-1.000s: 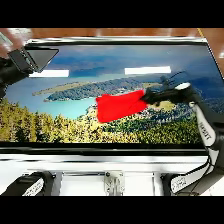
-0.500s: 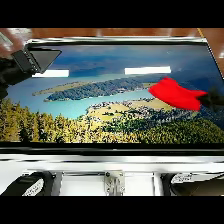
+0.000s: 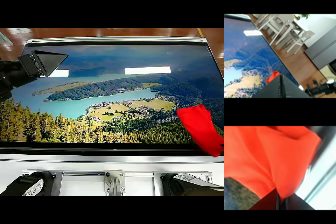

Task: Fold the shirts.

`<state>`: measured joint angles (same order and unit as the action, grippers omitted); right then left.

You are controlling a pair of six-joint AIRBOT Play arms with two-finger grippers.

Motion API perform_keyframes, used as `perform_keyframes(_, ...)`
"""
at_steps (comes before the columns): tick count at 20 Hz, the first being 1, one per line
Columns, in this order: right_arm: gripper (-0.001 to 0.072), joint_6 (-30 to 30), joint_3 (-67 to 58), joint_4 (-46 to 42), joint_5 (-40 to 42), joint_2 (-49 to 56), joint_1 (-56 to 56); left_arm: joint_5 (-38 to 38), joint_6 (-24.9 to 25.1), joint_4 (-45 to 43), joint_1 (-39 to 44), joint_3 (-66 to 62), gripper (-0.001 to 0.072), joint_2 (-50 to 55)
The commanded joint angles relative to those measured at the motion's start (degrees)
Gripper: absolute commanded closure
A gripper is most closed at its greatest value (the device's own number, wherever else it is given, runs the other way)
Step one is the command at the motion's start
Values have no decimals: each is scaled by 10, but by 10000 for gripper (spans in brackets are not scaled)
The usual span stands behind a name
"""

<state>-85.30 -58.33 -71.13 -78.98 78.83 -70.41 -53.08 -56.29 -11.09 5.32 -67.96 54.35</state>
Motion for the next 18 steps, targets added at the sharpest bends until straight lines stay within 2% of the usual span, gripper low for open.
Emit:
perform_keyframes(1, 656, 2, 125, -1, 44, -57, -26, 0, 1, -7, 2, 0, 666, 0)
perform_keyframes(4, 653, 5, 153, -3, 58, -77, -26, -1, 1, -21, 2, 0, 666, 0)
perform_keyframes(5, 572, 4, 153, -15, 59, -84, -26, -1, 1, -23, 2, 0, 666, 0)
perform_keyframes(6, 288, 5, 153, -25, 59, -93, -26, -1, 1, -23, 2, 0, 666, 0)
perform_keyframes(7, 63, 5, 153, -36, 57, -103, -26, -1, 1, -23, 2, 0, 666, 0)
perform_keyframes(8, 44, 4, 153, -46, 55, -116, -26, -1, 1, -27, 2, 0, 665, 0)
perform_keyframes(13, 46, -19, 114, -111, 72, -207, -26, 0, 1, -86, 2, 0, 666, 0)
perform_keyframes(15, 46, -7, 71, -51, 119, -254, -21, 15, -7, -155, 11, 0, 669, 1)
perform_keyframes(16, 47, 16, 56, 1, 156, -277, -7, 34, -48, -236, 27, 0, 670, 5)
perform_keyframes(18, 48, 113, 36, 110, 219, -319, 62, 50, -198, -427, 68, 0, 671, 22)
